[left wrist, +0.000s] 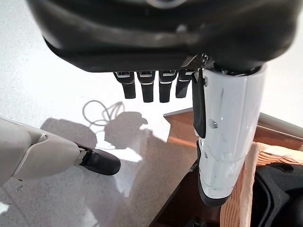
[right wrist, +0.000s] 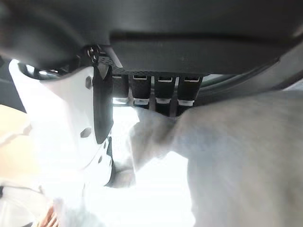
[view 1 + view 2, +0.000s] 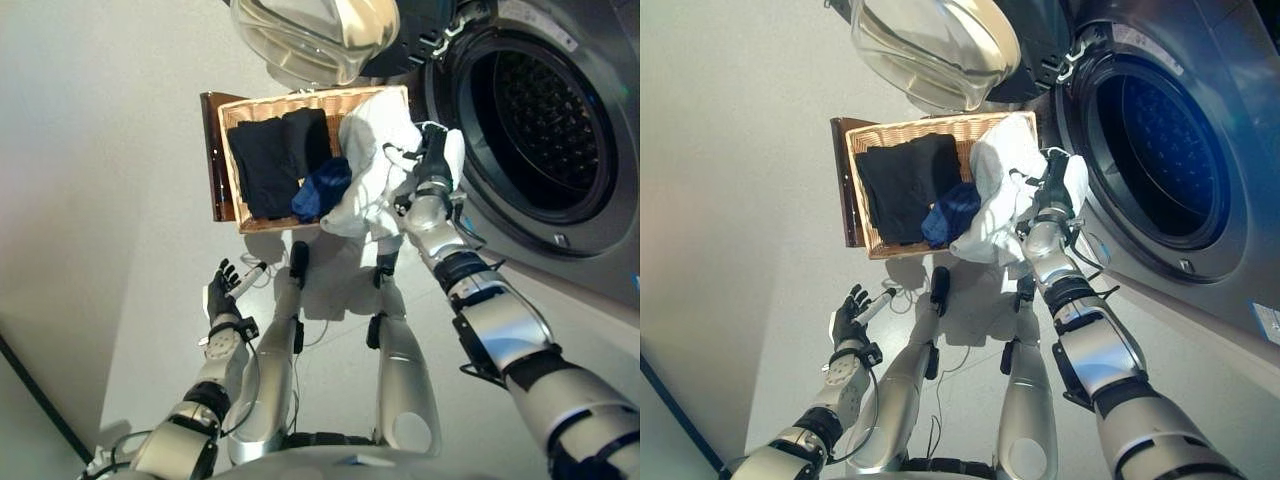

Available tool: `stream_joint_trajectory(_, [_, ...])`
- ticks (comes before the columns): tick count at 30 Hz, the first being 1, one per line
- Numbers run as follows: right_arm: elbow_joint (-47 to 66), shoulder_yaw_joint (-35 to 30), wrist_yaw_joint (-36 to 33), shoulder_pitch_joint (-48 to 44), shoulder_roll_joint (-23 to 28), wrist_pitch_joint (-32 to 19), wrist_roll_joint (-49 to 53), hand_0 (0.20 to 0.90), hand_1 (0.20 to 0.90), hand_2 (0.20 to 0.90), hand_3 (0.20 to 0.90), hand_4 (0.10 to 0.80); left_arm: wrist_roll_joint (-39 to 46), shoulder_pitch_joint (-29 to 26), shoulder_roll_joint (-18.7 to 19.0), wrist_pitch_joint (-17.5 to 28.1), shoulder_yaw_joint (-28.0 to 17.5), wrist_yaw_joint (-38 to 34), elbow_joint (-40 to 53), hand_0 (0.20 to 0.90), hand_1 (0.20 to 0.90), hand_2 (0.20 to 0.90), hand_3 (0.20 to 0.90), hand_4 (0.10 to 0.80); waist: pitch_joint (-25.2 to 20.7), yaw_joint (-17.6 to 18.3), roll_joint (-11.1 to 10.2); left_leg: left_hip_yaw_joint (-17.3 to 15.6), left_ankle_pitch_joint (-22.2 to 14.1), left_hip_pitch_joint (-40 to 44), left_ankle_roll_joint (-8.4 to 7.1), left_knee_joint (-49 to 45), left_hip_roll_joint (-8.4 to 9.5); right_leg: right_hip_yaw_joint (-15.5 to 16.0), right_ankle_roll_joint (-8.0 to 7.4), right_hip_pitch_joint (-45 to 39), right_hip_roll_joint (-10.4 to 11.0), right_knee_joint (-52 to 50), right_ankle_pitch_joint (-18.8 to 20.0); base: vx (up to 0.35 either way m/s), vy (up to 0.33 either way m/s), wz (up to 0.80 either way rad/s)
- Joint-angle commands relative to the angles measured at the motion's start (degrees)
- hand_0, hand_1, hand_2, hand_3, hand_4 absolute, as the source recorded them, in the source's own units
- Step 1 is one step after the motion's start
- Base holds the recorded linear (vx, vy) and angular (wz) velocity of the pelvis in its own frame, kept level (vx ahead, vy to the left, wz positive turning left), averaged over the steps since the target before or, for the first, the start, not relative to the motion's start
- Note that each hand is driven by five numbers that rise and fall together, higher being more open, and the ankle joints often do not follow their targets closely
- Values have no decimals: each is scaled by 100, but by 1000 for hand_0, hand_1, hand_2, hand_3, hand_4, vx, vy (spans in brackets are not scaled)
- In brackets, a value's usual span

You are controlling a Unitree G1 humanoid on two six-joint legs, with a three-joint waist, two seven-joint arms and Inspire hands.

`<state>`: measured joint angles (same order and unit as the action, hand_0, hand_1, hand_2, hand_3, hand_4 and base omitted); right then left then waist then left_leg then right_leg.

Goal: Pick up the clothes and place them into the washing machine

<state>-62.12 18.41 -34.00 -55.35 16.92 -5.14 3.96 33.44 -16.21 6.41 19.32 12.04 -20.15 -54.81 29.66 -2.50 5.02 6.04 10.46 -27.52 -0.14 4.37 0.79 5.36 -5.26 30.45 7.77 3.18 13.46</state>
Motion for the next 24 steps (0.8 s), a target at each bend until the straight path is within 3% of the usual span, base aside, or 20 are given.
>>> stream_joint_trajectory(1, [87,113,-232,-337,-15,-417,57,200,200,200,200,300,-50,185,183,232,-51,-190,-336,900,900,900,900,800,-283,-135,-12,152,-172,12,-399,63,-55,-280,-272,85,106,-758,-632,0,0,0])
stream_joint_trajectory(21, [43,113,-197,-308,31,-397,-26,200,200,200,200,300,-89,265,210,252,-56,-163,-307,900,900,900,900,800,-307,-144,17,121,-179,5,-396,63,-60,-299,-269,108,96,-757,-624,0,0,0])
stream_joint_trajectory(22, [43,113,-197,-308,31,-397,-26,376,376,376,376,425,-89,266,210,252,-57,-163,-307,900,900,900,900,800,-307,-144,17,121,-179,5,-396,63,-60,-299,-269,108,97,-757,-624,0,0,0])
stream_joint_trajectory(23, [42,148,-179,-310,26,-375,-62,502,502,502,502,516,-83,267,213,248,-67,-163,-312,900,900,900,900,800,-305,-146,13,122,-175,0,-396,63,-60,-299,-270,111,96,-756,-619,0,0,0])
stream_joint_trajectory(24, [-48,202,-94,-326,12,-340,-90,900,900,900,900,800,-83,242,214,245,-73,-147,-351,900,900,900,900,800,-294,-146,11,129,-166,-14,-396,63,-60,-292,-267,121,96,-762,-621,0,0,0])
